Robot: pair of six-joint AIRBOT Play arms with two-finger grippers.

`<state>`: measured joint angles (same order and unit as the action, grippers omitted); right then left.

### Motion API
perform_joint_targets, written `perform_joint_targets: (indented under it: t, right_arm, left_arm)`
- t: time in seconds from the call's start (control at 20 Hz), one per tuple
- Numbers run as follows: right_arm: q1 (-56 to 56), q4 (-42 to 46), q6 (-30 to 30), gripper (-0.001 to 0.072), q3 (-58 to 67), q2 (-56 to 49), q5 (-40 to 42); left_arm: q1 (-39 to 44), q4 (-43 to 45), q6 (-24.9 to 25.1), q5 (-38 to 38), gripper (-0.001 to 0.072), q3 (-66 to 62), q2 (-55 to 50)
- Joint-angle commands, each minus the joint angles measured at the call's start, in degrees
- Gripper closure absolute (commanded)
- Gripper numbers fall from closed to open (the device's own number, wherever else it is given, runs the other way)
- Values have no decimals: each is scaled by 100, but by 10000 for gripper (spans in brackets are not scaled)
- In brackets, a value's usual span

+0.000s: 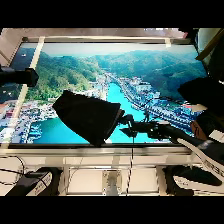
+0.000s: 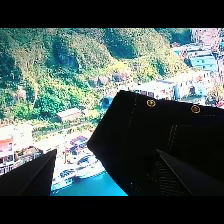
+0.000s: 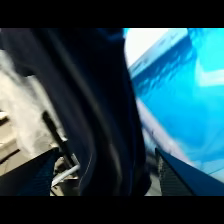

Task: Fold the clothes and pants, and hang the long-sleeved shirts on hangers.

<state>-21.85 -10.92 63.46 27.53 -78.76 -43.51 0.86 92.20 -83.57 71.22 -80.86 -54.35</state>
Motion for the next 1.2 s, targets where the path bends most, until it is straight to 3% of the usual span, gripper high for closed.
perform_joint_targets:
  t: [0.0, 0.6, 0.8, 0.85, 0.9, 0.95, 1.15]
  right_arm:
    - [-275, -125, -85, 13, 494, -667, 162]
    - [-1097, -107, 323, 27, 1237, -1134, 568]
    - [-1283, -81, 568, 81, 1899, -1609, 544]
    - [-1283, -79, 595, 242, 2011, -1679, 525]
    - [-1281, -85, 590, 545, 2092, -1687, 525]
    - [-1263, -83, 568, 671, 2186, -1655, 479]
    - [-863, 57, 140, 690, 2577, -1193, 170]
  left_arm:
    - [0, -11, -2, 48, 15, -2, 4]
    - [0, -96, 0, 68, 15, -2, 4]
    - [0, -94, 0, 68, 14, -2, 4]
    - [0, -92, 0, 68, 15, -2, 4]
    - [0, -92, 2, 68, 15, -2, 4]
    - [0, -90, 2, 68, 15, -2, 4]
    - [0, -92, 2, 63, 14, -2, 4]
